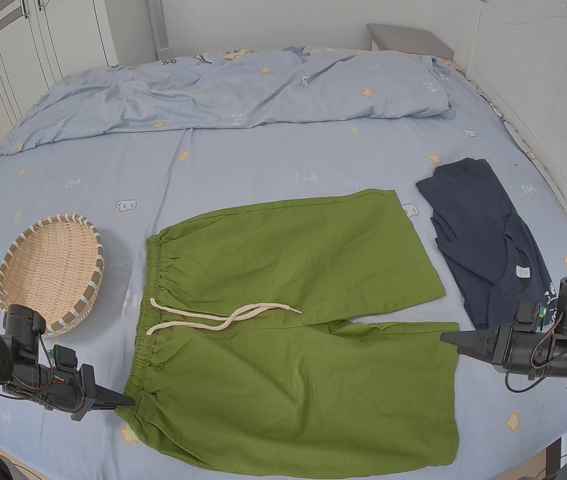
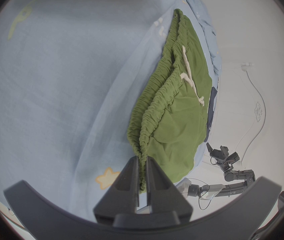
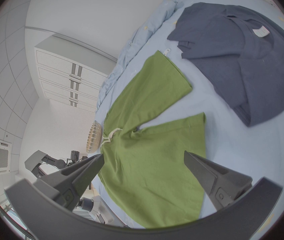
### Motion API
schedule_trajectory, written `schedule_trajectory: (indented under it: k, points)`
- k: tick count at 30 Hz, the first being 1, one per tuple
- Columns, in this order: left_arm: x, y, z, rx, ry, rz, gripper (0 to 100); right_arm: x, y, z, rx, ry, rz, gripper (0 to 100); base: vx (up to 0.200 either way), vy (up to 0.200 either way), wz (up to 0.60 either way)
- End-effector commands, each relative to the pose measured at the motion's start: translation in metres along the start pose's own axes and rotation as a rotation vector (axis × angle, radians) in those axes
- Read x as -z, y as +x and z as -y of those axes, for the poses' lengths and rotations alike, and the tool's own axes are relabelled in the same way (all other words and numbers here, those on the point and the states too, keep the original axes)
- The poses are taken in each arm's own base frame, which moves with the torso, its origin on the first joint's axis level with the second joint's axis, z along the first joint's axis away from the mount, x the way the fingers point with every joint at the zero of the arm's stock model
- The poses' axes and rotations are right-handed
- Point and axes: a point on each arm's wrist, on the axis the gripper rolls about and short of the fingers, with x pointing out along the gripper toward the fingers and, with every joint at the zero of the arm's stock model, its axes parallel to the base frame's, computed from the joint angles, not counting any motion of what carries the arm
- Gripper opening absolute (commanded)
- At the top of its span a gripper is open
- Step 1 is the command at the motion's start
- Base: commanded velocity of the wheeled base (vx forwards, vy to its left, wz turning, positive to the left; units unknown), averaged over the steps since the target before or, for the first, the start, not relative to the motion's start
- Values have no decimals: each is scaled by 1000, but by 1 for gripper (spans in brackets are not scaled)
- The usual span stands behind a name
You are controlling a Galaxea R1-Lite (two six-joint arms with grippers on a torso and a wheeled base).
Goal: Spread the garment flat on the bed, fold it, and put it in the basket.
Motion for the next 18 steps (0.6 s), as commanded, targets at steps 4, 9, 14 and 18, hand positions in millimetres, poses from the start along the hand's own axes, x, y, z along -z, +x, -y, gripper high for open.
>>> schedule_trajectory:
  k: [4,9,14,18]
  points:
    - [14,-5,-6,-12,1,-5,0,33,-17,10,71,-12,-76,100,0,0,0]
    - [26,-9,-18,-27,104,-10,0,52,-26,16,135,-9,-158,100,0,0,0]
    - [29,-10,-23,-31,147,-17,0,64,-39,11,165,-36,-226,100,0,0,0]
    - [28,-9,-23,-29,153,-19,0,77,-45,14,204,-18,-332,100,0,0,0]
